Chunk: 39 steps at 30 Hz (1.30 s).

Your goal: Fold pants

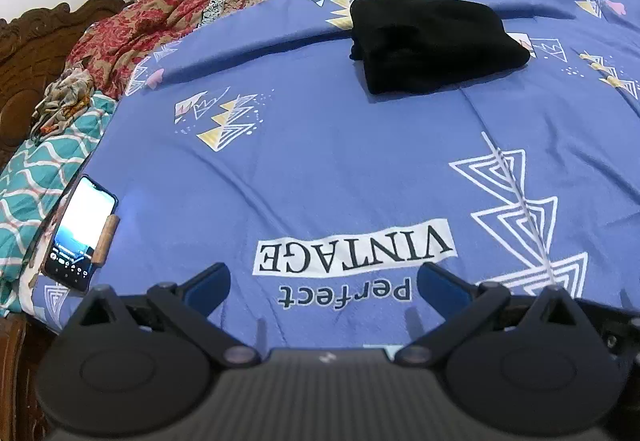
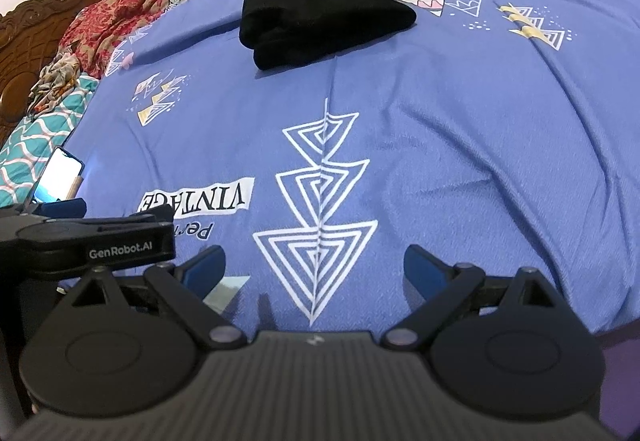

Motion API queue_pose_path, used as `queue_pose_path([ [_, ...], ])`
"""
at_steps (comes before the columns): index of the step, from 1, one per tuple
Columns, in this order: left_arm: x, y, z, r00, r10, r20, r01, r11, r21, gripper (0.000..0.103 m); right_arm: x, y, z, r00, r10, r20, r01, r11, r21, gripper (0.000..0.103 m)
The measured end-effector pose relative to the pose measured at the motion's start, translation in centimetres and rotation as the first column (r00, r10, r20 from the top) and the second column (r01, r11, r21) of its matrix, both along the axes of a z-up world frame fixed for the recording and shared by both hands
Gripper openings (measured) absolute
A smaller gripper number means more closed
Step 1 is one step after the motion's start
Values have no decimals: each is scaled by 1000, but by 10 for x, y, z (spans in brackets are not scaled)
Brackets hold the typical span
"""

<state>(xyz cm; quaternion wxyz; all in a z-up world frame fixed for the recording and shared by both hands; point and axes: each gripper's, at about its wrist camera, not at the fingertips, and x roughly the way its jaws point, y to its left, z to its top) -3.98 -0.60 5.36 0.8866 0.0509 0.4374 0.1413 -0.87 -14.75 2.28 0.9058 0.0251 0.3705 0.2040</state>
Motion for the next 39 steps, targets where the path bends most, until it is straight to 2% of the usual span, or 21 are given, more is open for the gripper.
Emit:
queue_pose_path([
  [13, -1, 1, 1, 1000, -2, -1, 2, 1000, -16, 103, -1, 0, 2, 1000, -7, 12, 7, 1000, 2, 97],
  [24, -3, -2, 2, 1000, 7, -10, -7, 1000, 0, 103, -1, -3, 1, 1000, -6, 8, 6, 1000, 6, 97],
  [39, -4, -4, -2, 999, -23, -40, 22, 999, -23, 103, 2, -9, 1, 1000, -3, -1, 3, 1000, 9, 97],
])
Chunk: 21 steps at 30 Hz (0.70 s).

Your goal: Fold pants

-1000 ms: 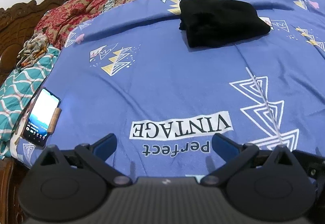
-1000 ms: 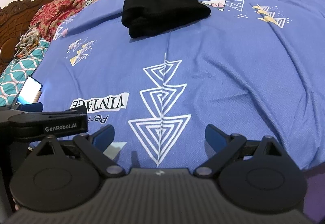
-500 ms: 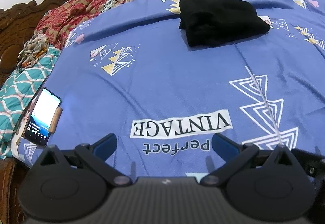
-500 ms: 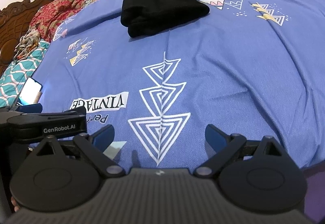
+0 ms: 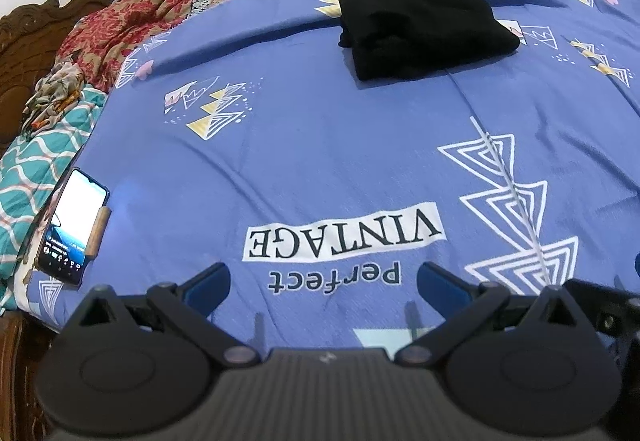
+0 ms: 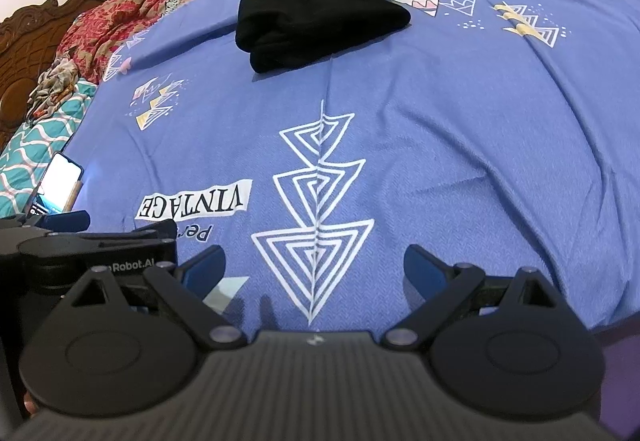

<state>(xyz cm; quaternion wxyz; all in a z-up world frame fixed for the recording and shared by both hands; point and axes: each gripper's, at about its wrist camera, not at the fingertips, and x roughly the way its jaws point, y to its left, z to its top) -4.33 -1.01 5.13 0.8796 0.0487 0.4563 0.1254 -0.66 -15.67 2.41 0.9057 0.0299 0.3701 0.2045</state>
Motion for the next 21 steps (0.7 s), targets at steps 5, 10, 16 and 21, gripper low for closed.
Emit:
queue_pose_path([
  [5, 1, 0, -3, 1000, -3, -15, 2, 1000, -8, 103, 0, 1, 0, 1000, -2, -2, 2, 1000, 1, 97],
  [10, 1, -1, -4, 1000, -5, -27, 4, 1000, -12, 103, 2, -2, -1, 1000, 1, -8, -1, 1000, 2, 97],
  [16, 1, -2, -7, 999, -13, -38, 12, 1000, -14, 103, 2, -3, -2, 1000, 1, -11, -1, 1000, 3, 97],
  [21, 1, -3, -7, 999, -14, -44, 13, 1000, -18, 103, 3, -4, -2, 1000, 2, -13, -2, 1000, 4, 97],
])
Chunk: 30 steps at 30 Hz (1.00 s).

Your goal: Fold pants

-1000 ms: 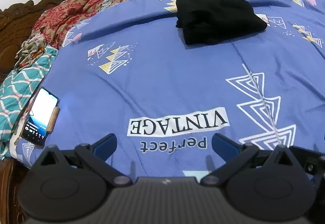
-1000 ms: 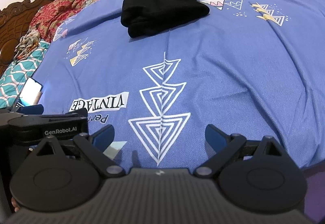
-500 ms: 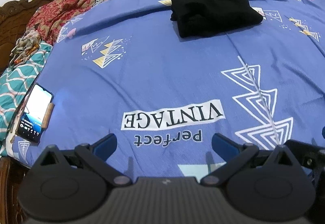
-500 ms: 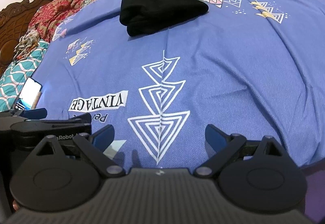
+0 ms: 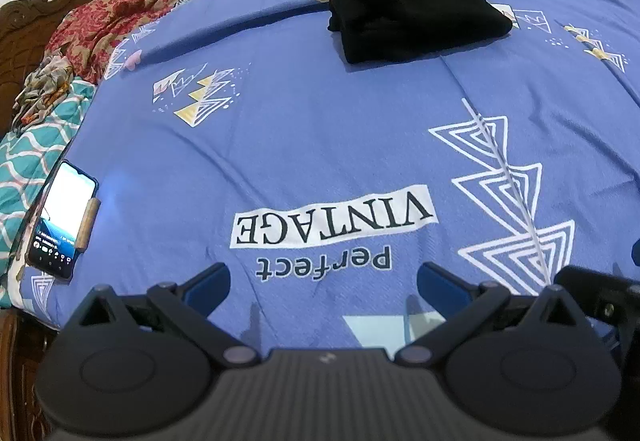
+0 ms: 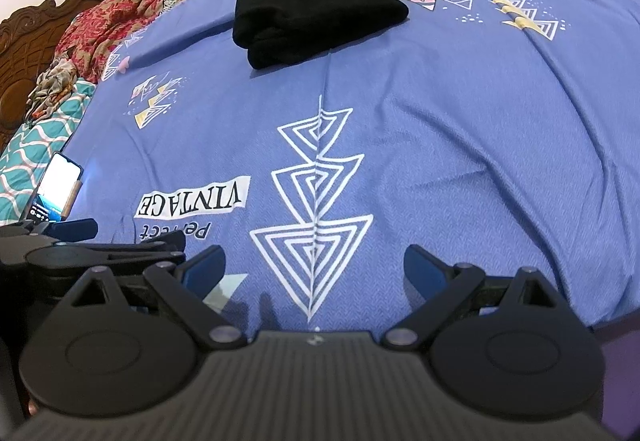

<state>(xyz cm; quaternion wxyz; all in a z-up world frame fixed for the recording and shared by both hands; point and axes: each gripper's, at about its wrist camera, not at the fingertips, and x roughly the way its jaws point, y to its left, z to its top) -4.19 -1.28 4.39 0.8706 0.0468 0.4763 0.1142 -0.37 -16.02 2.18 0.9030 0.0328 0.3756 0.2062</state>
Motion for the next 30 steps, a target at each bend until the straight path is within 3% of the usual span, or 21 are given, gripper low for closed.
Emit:
queue_pose_path([
  [30, 1, 0, 2, 1000, 5, 4, -5, 1000, -3, 103, 1, -1, 0, 1000, 3, -3, -3, 1000, -1, 97],
])
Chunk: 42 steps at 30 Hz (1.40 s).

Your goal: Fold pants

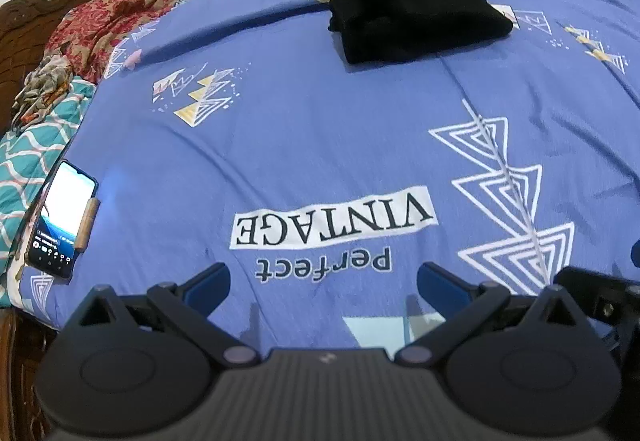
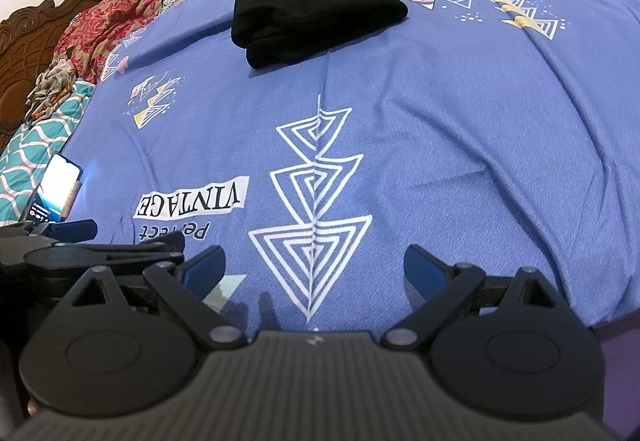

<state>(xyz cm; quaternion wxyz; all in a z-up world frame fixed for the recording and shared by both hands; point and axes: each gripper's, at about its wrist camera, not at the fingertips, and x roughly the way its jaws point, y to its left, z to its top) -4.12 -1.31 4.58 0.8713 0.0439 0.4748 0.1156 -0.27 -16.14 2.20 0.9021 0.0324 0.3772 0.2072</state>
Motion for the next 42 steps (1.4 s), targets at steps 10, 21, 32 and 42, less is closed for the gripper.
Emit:
queue_pose_path([
  [10, -2, 4, 7, 999, 14, 47, -14, 1000, -5, 103, 1, -4, 3, 1000, -12, 15, 12, 1000, 6, 97],
  [21, -5, 6, 13, 997, 22, 80, -21, 1000, -14, 103, 0, -3, 4, 1000, -15, 20, 14, 1000, 9, 97],
  [32, -7, 5, 13, 997, 27, 68, -26, 1000, -4, 103, -1, -5, 5, 1000, -14, 25, 14, 1000, 12, 97],
  [42, -7, 5, 11, 998, 27, 60, -27, 1000, 2, 103, 0, -5, 6, 1000, -15, 23, 14, 1000, 13, 97],
])
